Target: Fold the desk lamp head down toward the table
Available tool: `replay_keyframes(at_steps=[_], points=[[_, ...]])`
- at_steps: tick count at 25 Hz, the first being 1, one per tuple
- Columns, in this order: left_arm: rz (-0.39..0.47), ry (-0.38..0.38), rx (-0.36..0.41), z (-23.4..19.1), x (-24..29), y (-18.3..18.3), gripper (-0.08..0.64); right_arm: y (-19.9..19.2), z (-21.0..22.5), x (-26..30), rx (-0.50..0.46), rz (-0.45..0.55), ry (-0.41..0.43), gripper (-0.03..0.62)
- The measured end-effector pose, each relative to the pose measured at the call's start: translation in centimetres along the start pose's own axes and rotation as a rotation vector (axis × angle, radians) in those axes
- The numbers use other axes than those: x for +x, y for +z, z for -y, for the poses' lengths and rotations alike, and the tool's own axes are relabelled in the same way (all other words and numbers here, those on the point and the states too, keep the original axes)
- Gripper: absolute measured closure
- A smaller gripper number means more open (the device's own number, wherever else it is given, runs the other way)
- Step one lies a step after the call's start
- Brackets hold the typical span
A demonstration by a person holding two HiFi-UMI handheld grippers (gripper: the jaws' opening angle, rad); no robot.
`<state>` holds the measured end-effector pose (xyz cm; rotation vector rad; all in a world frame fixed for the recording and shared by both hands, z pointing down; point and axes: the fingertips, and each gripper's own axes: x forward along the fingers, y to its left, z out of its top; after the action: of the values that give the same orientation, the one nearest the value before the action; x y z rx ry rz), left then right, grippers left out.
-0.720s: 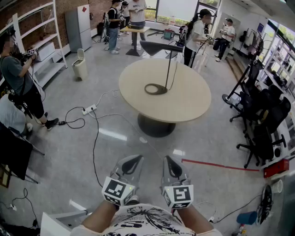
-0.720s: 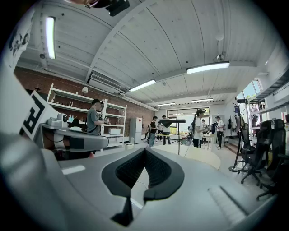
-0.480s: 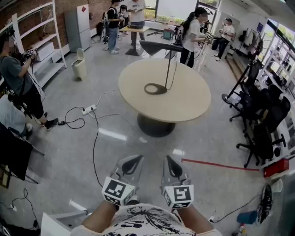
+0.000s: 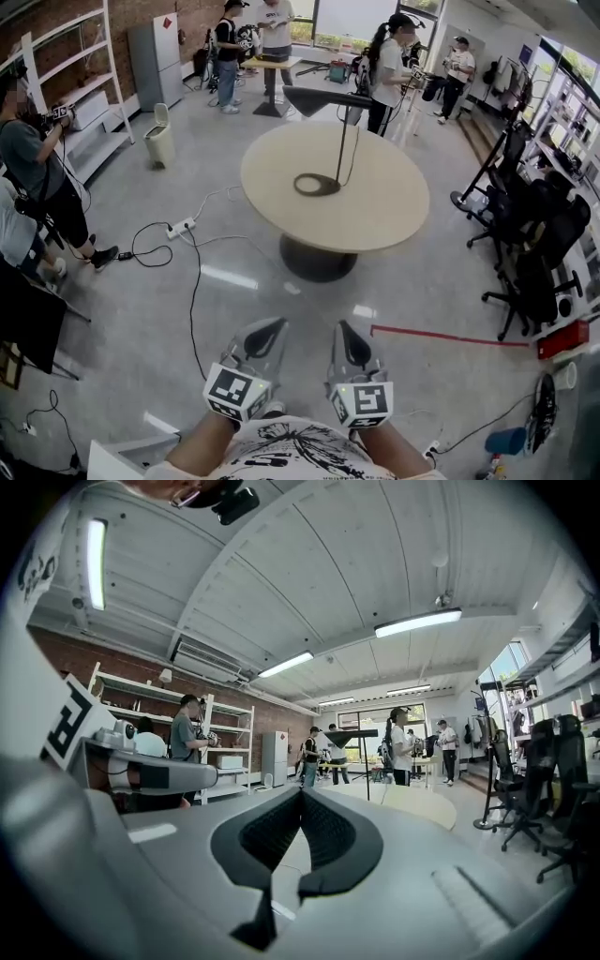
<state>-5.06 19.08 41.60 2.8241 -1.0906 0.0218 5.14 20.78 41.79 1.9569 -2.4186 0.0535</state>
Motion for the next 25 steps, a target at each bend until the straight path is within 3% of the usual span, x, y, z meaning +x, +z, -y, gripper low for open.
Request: replay_keyframes(at_steps=[8,13,25], points=[[0.009,0.015,-0.011,-3.8,-0.1,-1.2,0.557,-1.9,-1.1,3.4,-0.022,-0.039,-0.030,0.583],[0.026,0.032,0.041,-6.2,0.3,-1.1,0.557,-2.0,-1.0,6.1,-0.016,-0.037,-0.043,0.583],[0.035,0.090,-0.019,-10.6,3.8,-0.1,0.557,-1.6,0.4,12.5,0.007,-0.029,0.016,0.583]])
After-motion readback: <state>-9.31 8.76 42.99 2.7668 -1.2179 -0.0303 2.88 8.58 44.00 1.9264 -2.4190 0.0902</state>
